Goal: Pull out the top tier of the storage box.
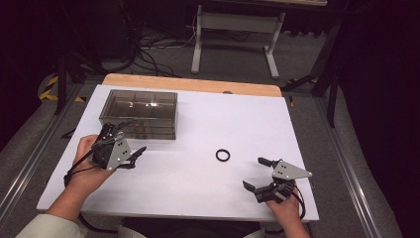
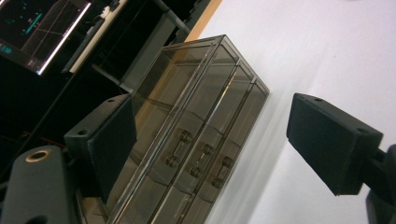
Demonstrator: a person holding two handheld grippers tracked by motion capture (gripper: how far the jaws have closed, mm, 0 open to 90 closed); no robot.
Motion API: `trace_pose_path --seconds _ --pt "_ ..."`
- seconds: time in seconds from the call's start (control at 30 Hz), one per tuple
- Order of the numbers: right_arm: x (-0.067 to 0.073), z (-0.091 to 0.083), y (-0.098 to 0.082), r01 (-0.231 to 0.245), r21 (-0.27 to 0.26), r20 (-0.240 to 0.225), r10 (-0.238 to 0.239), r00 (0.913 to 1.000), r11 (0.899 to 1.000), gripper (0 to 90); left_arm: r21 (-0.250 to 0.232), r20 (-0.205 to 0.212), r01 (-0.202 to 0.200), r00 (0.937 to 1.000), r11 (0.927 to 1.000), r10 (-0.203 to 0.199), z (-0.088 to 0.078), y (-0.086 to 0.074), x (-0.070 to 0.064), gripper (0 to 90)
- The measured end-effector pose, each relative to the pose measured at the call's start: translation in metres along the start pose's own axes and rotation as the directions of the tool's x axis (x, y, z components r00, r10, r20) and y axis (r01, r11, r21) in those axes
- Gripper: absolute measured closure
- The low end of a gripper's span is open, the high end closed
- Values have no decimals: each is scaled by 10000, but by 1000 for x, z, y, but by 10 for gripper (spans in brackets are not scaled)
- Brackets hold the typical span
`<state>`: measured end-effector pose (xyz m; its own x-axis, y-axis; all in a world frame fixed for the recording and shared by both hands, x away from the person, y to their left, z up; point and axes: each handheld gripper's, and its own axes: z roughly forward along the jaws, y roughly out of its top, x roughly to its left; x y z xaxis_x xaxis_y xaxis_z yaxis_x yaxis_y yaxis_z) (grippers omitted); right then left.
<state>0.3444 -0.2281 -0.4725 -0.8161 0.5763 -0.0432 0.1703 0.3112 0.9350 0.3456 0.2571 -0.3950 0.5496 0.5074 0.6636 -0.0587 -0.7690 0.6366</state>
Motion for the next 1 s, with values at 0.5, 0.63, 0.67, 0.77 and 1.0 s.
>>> trace_pose_path --seconds 0.5,0.63,0.67,0.77,1.0 --pt "0 0 0 36 13 -49 -36 10000 10000 22 751 -1240 -1146 9846 9906 1233 7 -4 -8 171" --pt "0 0 0 50 12 -45 -50 10000 10000 22 897 -1604 -1489 9737 9848 1618 8 -5 -12 204" --pt "0 0 0 38 20 -42 -37 10000 10000 22 946 -1636 -1519 9725 9839 1659 9 -6 -13 211" --pt "0 0 0 34 28 -45 -34 10000 10000 22 1111 -1704 -1651 9683 9800 1825 10 -7 -14 245" --pt "0 0 0 33 40 -32 -32 10000 10000 25 1738 -2046 -2486 9374 9529 2819 16 -13 -20 305"
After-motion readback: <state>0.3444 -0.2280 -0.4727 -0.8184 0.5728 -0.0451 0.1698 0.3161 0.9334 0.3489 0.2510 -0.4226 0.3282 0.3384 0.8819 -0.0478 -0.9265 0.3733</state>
